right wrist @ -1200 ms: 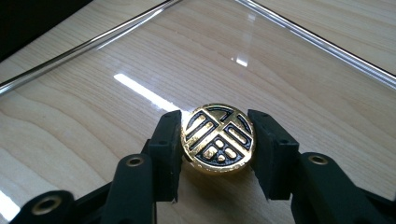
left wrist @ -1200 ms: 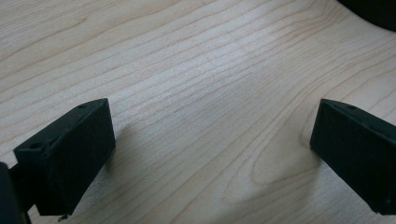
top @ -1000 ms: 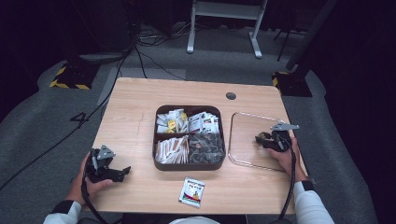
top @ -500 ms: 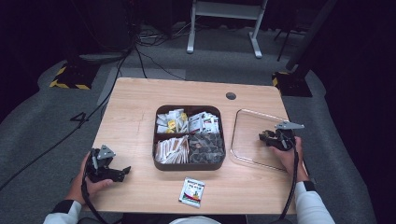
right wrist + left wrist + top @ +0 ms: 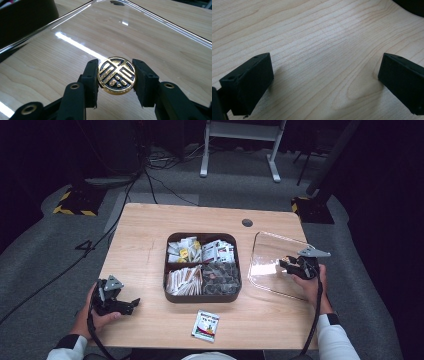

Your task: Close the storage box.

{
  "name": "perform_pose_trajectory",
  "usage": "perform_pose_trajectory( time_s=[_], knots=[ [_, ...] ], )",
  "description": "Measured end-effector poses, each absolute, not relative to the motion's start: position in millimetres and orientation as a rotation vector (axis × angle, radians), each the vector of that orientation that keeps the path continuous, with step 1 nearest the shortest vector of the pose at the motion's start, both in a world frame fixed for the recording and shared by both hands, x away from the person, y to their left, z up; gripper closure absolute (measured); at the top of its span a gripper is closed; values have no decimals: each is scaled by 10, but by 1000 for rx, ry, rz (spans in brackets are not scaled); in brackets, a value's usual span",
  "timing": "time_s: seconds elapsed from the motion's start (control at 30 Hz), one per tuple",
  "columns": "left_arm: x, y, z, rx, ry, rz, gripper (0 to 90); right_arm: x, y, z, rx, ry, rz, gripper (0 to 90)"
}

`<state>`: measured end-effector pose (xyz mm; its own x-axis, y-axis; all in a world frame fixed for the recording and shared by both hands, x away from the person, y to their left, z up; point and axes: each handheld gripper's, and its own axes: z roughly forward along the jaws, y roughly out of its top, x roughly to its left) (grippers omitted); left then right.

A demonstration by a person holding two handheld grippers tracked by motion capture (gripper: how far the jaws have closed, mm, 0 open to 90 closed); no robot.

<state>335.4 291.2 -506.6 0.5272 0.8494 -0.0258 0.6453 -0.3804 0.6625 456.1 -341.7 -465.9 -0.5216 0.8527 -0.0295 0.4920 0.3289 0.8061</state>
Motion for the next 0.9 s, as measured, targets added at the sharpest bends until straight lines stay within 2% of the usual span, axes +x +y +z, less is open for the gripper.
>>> perform_pose_trajectory(
  time_s=[0.9],
  knots=[
    [3353,2913,-5065,2148,1207,426,2,4529,-3145,-4320,1103,2139,1125,590]
  ],
)
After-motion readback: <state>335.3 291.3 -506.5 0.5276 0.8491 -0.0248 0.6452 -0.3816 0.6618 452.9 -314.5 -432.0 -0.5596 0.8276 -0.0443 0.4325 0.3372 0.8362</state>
